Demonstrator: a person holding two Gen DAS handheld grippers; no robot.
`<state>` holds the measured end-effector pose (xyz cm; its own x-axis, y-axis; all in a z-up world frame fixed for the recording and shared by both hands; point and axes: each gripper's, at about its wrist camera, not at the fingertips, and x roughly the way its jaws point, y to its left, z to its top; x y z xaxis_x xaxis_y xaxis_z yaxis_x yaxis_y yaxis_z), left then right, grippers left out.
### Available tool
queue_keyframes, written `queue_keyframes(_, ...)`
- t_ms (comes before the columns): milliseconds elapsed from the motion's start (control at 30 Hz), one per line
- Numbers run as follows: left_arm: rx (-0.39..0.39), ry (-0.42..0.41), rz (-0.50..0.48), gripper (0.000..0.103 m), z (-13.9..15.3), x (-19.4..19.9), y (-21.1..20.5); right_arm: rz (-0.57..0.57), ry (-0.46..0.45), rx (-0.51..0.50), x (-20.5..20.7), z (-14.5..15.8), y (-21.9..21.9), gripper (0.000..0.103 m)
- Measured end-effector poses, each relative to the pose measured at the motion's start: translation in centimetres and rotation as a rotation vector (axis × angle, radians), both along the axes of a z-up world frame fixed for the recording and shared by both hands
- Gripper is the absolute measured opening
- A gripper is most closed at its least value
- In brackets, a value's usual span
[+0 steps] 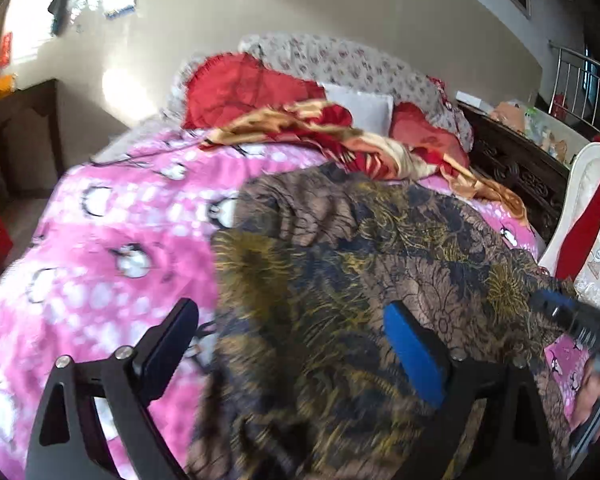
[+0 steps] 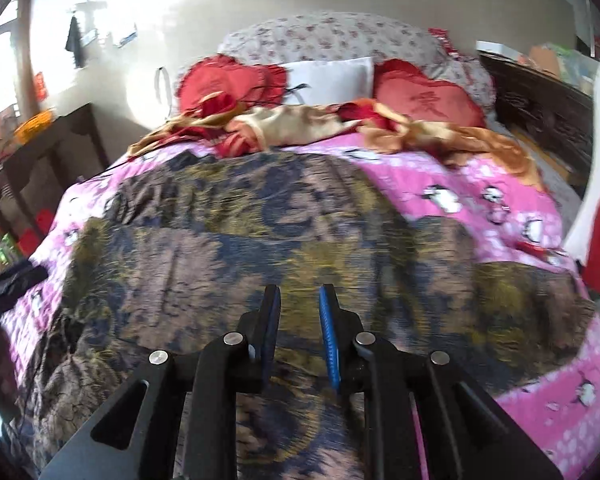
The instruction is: Fold small clothes
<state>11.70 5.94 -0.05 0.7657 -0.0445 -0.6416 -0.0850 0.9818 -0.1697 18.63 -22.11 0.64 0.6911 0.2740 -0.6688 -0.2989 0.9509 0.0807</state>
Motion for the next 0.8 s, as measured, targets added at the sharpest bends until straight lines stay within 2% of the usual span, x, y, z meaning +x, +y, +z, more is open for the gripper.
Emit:
queue_keyframes(33,-0.020,0.052,-0.011,0.081,-1.2,1.1,0.0,-0.002,0.020,-0.014,0.4,-0.9,0.2,0.024)
queue_keyframes(100,-0.017,0.171,0.026,0.049,-4.0,2.3,0.6,-0.022,0.091,-0.057,1.1,-3.4,0.2,0.024)
queue_keyframes(133,-0.014,0.205,0.042,0.044,-5.0,2.6,0.8,-0.036,0.151,-0.082,1.5,-5.1,0.0,0.024)
queue_keyframes(167,-0.016,0.193,0.038,0.044,-5.4,2.4,1.2,-0.041,0.168,-0.077,1.6,-5.6,-0.3,0.024)
queue_keyframes(200,-0.005,0.175,0.028,0.044,-5.1,2.2,1.0,-0.040,0.140,-0.029,1.3,-5.4,-1.0,0.024)
queue_keyframes(267,0.014,0.169,0.018,0.044,-4.3,2.3,0.9,-0.044,0.155,-0.010,1.3,-4.9,-1.3,0.024)
queue_keyframes(333,0.015,0.124,0.033,0.045,-2.8,3.0,1.1,-0.046,0.101,0.015,1.6,-3.2,-1.4,0.024)
queue_keyframes(400,0.007,0.105,0.058,0.059,-1.8,4.5,1.5,-0.055,0.051,0.045,2.5,-1.7,-1.1,0.024)
queue_keyframes(467,0.004,0.148,0.068,0.064,-2.2,7.3,1.6,-0.058,0.052,0.060,4.4,-1.1,-0.2,0.024)
queue_keyframes(533,0.017,0.291,0.070,0.065,-4.5,9.8,1.8,-0.066,0.082,0.041,6.1,-1.7,0.6,0.024)
queue_keyframes(567,0.028,0.307,0.068,0.066,-4.9,10.0,1.8,-0.087,0.139,0.005,7.4,-2.9,1.1,0.026)
queue_keyframes(600,0.055,0.291,0.062,0.067,-4.5,9.9,1.6,-0.097,0.205,-0.016,8.3,-4.2,1.1,0.026)
queue_keyframes(633,0.082,0.288,0.055,0.067,-4.0,9.7,1.3,-0.099,0.208,-0.015,8.4,-4.3,1.1,0.026)
queue_keyframes(700,0.068,0.236,0.025,0.067,-2.4,8.3,1.0,-0.101,0.188,0.000,7.8,-3.0,1.0,0.026)
queue_keyframes(767,0.071,0.188,0.004,0.068,-1.1,6.2,0.5,-0.090,0.125,0.037,6.3,-0.9,0.1,0.026)
queue_keyframes(800,0.071,0.170,-0.007,0.073,-0.7,5.2,0.2,-0.093,0.068,0.045,5.3,0.4,-0.8,0.026)
